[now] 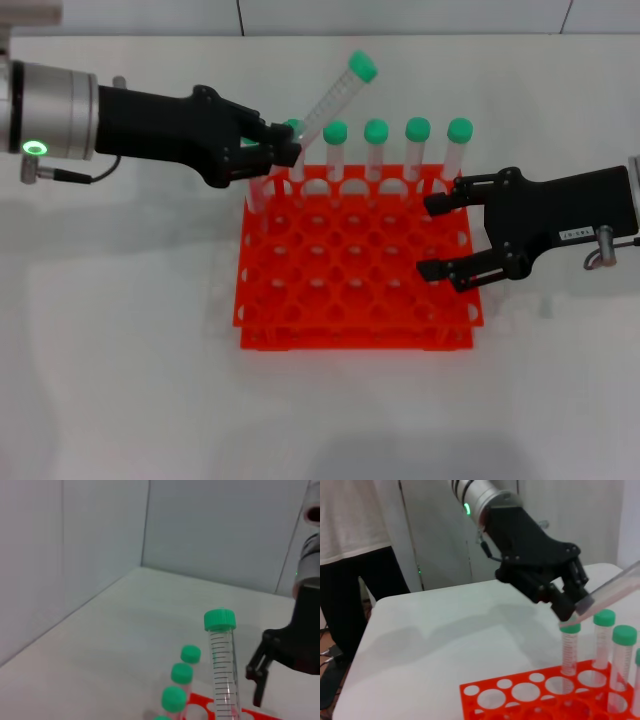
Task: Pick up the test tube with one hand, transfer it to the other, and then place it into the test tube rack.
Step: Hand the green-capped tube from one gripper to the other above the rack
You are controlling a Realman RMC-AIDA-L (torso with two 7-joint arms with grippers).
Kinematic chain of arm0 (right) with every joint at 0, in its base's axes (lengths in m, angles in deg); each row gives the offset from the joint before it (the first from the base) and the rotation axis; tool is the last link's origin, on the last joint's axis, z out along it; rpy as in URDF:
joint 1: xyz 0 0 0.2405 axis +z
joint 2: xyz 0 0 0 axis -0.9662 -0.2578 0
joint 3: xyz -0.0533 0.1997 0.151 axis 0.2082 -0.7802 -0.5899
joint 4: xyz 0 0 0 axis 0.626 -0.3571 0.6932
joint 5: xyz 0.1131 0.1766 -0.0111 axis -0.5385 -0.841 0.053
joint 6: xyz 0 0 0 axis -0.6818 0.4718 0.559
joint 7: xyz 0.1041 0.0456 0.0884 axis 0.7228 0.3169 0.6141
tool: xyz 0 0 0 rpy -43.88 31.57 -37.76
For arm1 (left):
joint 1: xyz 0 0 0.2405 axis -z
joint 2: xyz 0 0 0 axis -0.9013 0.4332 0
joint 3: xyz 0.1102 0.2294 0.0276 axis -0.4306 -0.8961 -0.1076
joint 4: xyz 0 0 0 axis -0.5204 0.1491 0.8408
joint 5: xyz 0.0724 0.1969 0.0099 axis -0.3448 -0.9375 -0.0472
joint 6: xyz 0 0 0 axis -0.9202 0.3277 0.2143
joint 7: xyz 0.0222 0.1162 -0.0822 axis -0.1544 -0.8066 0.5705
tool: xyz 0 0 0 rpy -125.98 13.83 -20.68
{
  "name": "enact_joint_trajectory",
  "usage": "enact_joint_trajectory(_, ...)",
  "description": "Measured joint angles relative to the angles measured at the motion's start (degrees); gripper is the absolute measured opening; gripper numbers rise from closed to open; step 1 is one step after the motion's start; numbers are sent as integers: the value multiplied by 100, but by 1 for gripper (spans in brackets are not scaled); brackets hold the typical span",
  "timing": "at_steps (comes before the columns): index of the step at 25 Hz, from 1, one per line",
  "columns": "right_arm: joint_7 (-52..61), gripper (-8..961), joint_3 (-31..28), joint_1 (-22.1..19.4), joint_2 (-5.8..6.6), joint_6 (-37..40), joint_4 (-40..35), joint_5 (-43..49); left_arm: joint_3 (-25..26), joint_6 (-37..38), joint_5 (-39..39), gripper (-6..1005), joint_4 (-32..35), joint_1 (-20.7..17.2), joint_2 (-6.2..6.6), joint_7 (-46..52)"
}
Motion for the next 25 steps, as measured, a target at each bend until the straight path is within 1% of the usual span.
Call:
enact_joint_trajectory(5, 53, 815, 0, 3, 6, -76, 3, -156, 5, 0, 8, 187, 7, -28, -48, -132)
enact_joint_trajectory(11, 269, 815, -66, -13, 35, -273, 7, -585, 17, -1, -4, 187, 0, -45, -126, -277)
enact_joint_trajectory(18, 357, 815, -15, -151, -5, -594, 46, -1092, -2, -35, -35, 186, 2, -86, -161, -362)
enact_joint_trajectory(20, 347, 815, -8, -170, -7, -621, 89, -1208, -2, -22, -36, 186, 10, -89, -167, -367)
enact_joint_trajectory(21, 310, 814, -4, -173, -4, -637, 265, -1494, -2, -22, -36, 186, 10, -89, -167, -367)
enact_joint_trajectory(25, 253, 814, -2, -134, -3, -660, 540, -1752, -68, -19, -40, 186, 15, -94, -180, -382)
